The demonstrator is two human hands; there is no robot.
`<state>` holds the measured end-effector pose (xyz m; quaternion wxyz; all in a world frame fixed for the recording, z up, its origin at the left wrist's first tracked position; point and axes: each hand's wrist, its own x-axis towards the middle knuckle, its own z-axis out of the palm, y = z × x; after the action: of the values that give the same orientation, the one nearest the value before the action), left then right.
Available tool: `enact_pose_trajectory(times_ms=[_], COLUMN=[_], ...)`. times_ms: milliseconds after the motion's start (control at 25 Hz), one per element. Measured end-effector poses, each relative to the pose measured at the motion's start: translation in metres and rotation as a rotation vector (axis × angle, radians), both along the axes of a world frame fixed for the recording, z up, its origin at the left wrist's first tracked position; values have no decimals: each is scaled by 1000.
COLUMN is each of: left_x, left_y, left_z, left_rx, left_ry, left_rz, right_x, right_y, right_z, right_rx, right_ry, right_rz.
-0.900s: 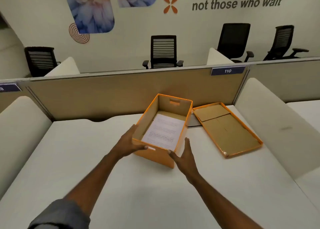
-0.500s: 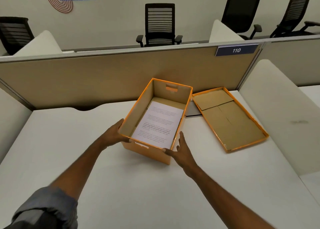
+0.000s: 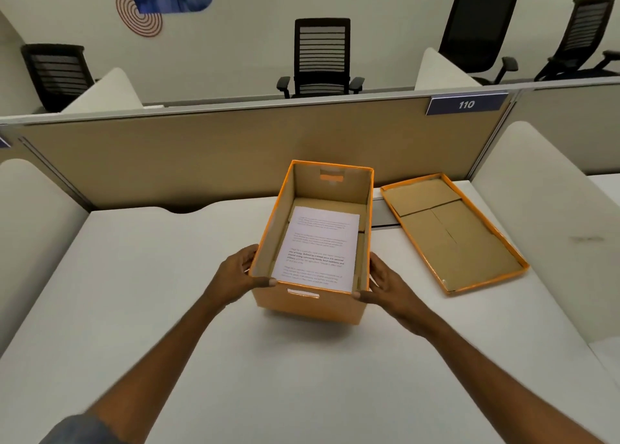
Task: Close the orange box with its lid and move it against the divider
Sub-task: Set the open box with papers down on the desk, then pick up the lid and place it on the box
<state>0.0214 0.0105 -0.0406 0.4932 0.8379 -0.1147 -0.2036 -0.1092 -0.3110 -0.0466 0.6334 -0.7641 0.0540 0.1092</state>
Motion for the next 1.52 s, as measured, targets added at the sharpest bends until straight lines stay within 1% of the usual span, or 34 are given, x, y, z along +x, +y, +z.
enact_pose_trajectory(times_ms=[160, 320, 520, 600, 760, 840, 880, 1000, 1120, 1200, 1320, 1440, 1520], left_x=[-80, -155, -219, -234, -243, -242, -242, -234, -237, -241, -236, -227, -221], left_y=[-1, 11, 29, 33, 33, 32, 31, 31, 19, 4, -36, -109, -164], left_z=[8, 15, 6, -2, -15, -20, -20, -31, -29, -20, -3, 9, 12], left_rx=[34, 38, 42, 67, 127, 136, 141, 185, 267, 262, 175, 143, 129], left_ry=[-97, -176, -187, -171, -138, -152, -148, -118, -97, -210, -394, -453, -480], left_rz=[122, 182, 198, 199, 175, 173, 174, 176, 207, 214, 115, -14, -87], right_x=[-43, -97, -153, -166, -174, -169, -167, -162, -169, -173, -178, -176, -171], right_y=[-2, 6, 24, 33, 51, 57, 60, 64, 54, 34, -11, -77, -122], right_z=[14, 22, 21, 14, -5, -11, -11, -16, -21, -24, -19, -15, -17], right_rx=[-65, -143, -173, -235, -467, -558, -593, -627, -670, -694, -742, -797, -832], right_ry=[-18, -23, -12, -11, -92, -148, -143, -125, -173, -189, -230, -239, -238], right_rz=[48, 49, 84, 92, 100, 52, 38, 39, 38, -13, -123, -259, -303])
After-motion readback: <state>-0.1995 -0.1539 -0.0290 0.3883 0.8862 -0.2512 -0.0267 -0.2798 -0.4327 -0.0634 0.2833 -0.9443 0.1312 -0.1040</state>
